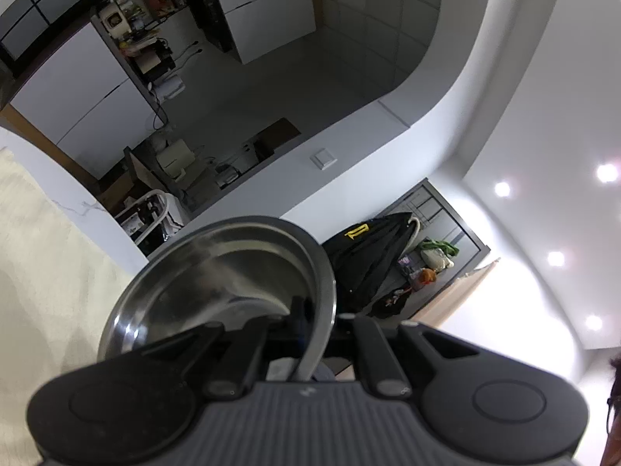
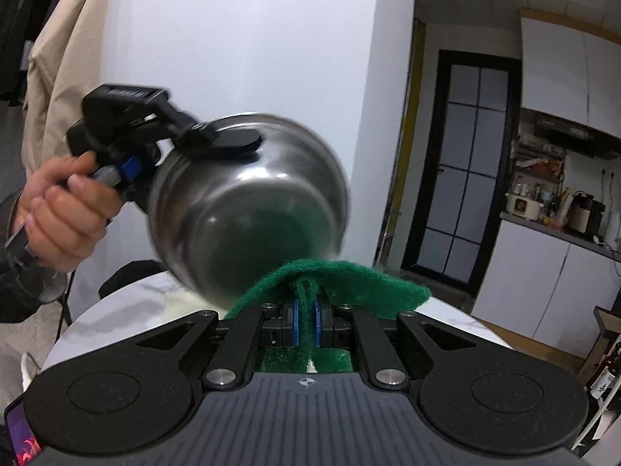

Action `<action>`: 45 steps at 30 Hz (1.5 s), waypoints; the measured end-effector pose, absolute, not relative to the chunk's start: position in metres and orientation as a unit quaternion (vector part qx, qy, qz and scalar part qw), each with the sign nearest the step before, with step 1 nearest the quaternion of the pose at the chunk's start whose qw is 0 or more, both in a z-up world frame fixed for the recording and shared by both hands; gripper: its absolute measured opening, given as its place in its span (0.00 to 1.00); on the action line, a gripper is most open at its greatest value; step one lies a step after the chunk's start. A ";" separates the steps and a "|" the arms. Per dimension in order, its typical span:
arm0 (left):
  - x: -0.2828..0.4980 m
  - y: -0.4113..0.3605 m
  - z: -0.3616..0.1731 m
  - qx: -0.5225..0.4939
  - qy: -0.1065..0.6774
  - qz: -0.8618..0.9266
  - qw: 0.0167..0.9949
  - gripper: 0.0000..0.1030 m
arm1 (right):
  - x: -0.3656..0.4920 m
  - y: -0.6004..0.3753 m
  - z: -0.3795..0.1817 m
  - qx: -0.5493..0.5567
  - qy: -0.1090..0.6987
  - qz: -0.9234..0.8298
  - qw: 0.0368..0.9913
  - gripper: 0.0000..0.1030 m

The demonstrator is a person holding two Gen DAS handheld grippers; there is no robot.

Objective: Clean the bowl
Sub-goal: 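Press the bowl bottom onto the pad again with the left gripper while the right gripper holds the pad, then rub the inverted bowl bottom across the green pad with the left gripper while the right gripper holds it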

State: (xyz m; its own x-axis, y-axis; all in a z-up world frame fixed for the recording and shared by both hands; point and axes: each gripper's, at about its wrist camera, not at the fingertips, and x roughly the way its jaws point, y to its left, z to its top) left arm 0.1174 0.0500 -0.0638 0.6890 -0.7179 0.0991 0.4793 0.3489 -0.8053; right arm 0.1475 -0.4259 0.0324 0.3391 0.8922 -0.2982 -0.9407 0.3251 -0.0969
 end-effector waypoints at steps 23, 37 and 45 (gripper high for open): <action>0.109 0.056 -0.077 -0.434 0.143 -0.370 0.809 0.05 | 0.108 -0.420 0.068 -0.134 0.032 0.615 0.776 0.08; 0.100 0.053 -0.076 -0.458 0.109 -0.406 0.783 0.07 | 0.137 -0.427 0.054 -0.102 0.056 0.585 0.802 0.08; 0.101 0.050 -0.074 -0.445 0.114 -0.397 0.795 0.08 | 0.132 -0.411 0.043 -0.145 0.080 0.589 0.791 0.08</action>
